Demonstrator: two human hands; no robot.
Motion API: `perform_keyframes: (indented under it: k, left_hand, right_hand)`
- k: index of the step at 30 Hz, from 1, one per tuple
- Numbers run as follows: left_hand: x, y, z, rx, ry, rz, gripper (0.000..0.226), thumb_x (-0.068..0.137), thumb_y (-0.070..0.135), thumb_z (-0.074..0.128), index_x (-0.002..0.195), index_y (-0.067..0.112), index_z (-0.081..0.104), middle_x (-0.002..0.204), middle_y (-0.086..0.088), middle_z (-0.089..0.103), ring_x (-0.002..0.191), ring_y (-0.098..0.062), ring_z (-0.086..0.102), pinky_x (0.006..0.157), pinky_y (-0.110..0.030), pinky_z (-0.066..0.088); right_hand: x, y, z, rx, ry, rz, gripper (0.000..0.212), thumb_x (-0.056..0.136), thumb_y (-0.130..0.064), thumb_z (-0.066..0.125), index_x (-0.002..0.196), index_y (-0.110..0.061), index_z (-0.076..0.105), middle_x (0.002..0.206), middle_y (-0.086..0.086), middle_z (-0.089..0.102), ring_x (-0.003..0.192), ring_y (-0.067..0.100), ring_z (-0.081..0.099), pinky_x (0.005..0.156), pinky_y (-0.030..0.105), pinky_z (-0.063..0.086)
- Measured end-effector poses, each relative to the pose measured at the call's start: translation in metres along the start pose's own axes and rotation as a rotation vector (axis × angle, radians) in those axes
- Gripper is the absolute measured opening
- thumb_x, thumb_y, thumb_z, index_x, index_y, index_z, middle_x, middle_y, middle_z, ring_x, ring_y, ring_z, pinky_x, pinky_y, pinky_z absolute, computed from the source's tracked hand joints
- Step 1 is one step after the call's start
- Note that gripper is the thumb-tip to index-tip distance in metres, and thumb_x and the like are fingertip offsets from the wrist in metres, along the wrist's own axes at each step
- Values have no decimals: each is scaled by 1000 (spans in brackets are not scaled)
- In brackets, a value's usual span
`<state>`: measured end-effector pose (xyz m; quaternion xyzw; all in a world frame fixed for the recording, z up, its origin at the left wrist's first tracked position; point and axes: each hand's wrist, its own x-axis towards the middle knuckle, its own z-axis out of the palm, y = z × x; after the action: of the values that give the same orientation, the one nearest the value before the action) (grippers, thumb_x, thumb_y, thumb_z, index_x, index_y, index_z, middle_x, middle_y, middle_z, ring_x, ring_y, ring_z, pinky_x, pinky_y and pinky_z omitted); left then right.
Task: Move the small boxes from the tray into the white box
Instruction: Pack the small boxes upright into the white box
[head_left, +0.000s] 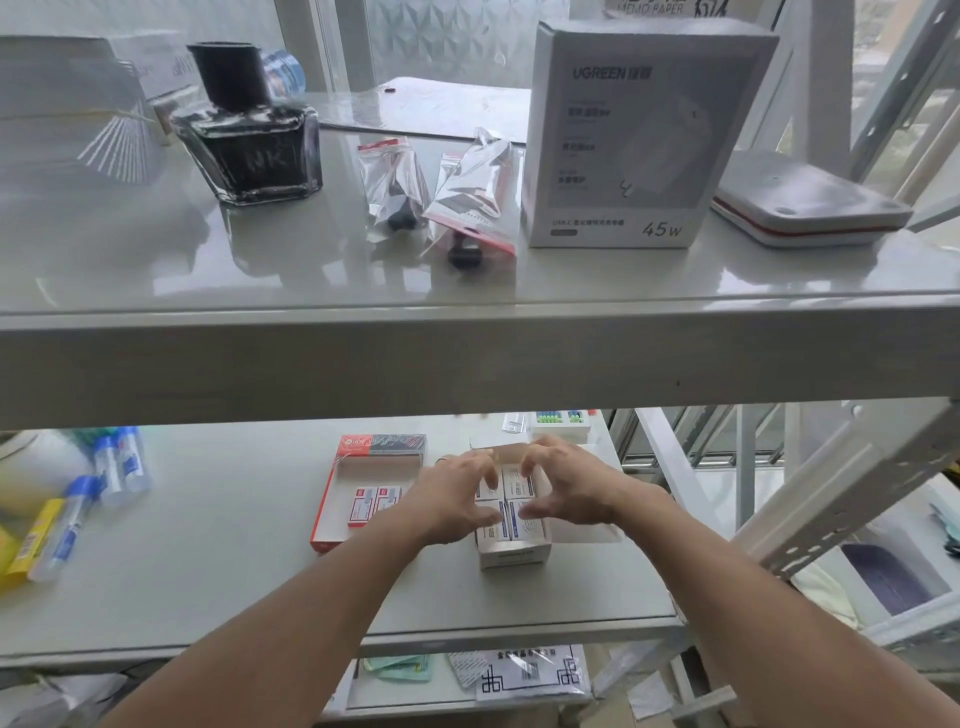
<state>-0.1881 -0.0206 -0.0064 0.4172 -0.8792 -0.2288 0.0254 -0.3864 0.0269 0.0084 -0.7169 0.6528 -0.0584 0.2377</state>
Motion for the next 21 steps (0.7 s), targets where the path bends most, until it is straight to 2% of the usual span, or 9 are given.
perform_keyframes:
  k: [3, 6, 7, 10, 13, 17, 21]
  left_hand:
    - [-18, -7, -5, -152, 215, -5, 10, 88, 23, 66, 91, 28, 58, 118, 5, 63, 108, -18, 57, 96, -40, 46]
    - [-44, -17, -1, -207, 328, -40, 8, 87, 22, 67, 87, 29, 63, 95, 11, 63, 83, -7, 61, 77, -36, 54]
    - [-53, -19, 3, -205, 316, -30, 6, 86, 27, 69, 90, 29, 65, 94, 14, 63, 79, -6, 60, 74, -35, 55]
    - [-69, -15, 19, -155, 213, 49, 25, 83, 41, 72, 104, 28, 66, 103, 19, 60, 77, -6, 59, 70, -28, 54]
    - [-71, -8, 30, -85, 223, 87, 29, 88, 37, 69, 114, 26, 63, 114, 14, 61, 79, -7, 60, 71, -26, 53]
    - [-74, -9, 30, -90, 284, 94, 24, 88, 32, 67, 111, 25, 63, 112, 12, 62, 80, -8, 62, 69, -31, 55]
    - [-91, -44, 17, -22, 396, -58, 21, 80, 16, 72, 99, 22, 66, 100, 6, 66, 79, -16, 61, 63, -32, 50]
  right_hand:
    - [-24, -1, 3, 50, 127, -12, 22, 87, -37, 73, 103, -25, 65, 118, -3, 61, 107, 20, 58, 93, 37, 49]
    - [-56, -7, 20, 66, 147, -29, 28, 86, -40, 71, 109, -24, 68, 120, -6, 63, 107, 16, 59, 94, 32, 48]
    - [-63, -9, 27, 55, 144, -38, 33, 85, -42, 71, 113, -24, 68, 122, -7, 63, 107, 14, 60, 95, 31, 49]
    - [-73, -15, 46, -20, 169, -48, 33, 87, -38, 68, 116, -23, 67, 121, -5, 64, 105, 17, 62, 92, 34, 52]
    - [-72, -19, 57, -52, 253, -47, 23, 91, -29, 60, 112, -23, 68, 115, -2, 67, 99, 22, 66, 87, 39, 53]
    - [-72, -20, 62, -55, 304, -42, 19, 93, -23, 57, 106, -20, 69, 107, 0, 68, 90, 25, 67, 82, 40, 54]
    - [-76, -22, 66, -84, 361, -56, 13, 92, -21, 60, 101, -21, 69, 100, -1, 68, 81, 25, 66, 77, 41, 54]
